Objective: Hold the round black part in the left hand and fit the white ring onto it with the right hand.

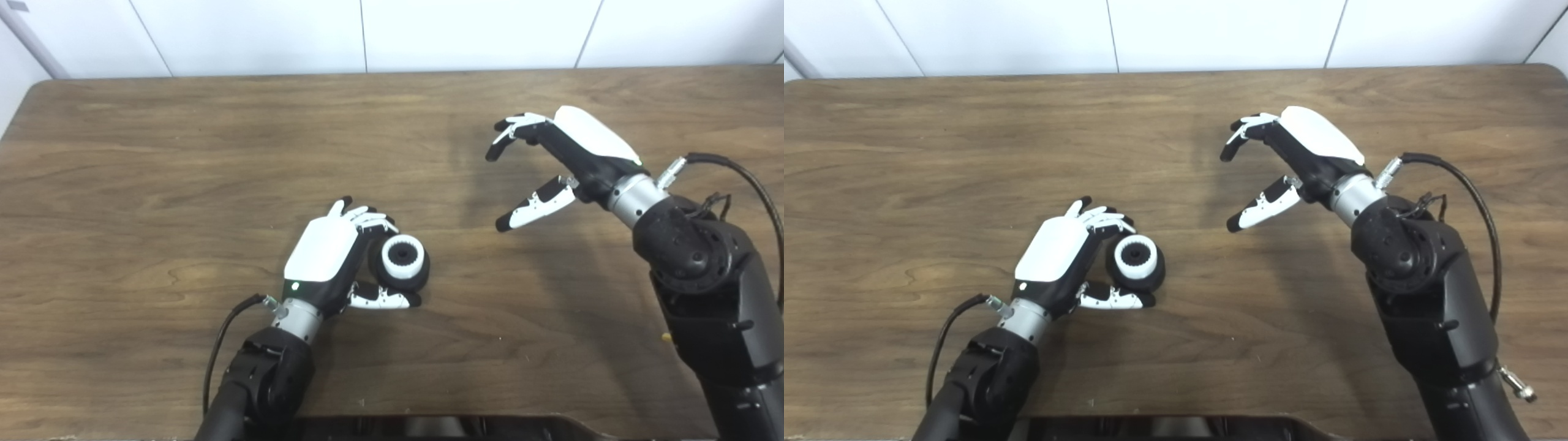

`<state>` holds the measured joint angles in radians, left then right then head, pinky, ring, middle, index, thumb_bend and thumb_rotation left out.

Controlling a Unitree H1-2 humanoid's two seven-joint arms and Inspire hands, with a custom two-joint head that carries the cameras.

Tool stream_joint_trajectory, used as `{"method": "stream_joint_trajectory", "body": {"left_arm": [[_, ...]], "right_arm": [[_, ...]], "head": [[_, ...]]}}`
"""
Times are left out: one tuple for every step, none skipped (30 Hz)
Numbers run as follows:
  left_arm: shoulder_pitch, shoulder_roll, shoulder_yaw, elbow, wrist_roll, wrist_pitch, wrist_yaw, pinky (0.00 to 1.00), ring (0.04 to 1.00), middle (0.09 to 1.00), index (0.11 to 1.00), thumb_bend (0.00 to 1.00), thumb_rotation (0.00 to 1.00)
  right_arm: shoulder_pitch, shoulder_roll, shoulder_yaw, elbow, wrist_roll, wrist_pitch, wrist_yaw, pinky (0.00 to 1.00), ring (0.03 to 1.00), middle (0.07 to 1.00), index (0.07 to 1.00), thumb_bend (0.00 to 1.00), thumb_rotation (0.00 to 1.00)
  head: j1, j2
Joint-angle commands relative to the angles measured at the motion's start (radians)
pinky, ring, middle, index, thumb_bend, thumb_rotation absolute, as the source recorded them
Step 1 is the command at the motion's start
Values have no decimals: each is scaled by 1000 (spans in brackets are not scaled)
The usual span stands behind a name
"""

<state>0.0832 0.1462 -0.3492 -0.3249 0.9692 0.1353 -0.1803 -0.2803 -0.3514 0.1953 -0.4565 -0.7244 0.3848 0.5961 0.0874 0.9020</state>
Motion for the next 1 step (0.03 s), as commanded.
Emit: {"method": "stream_joint_trajectory", "body": {"left_arm": [[-5,9,13,-15,25,30,-19,1000,871,823,806,950,293]], "right_arm": [[-23,-1,-8,-31,-1,-7,-31,802,926,863,641,963,216]], "head": [[0,1]]}}
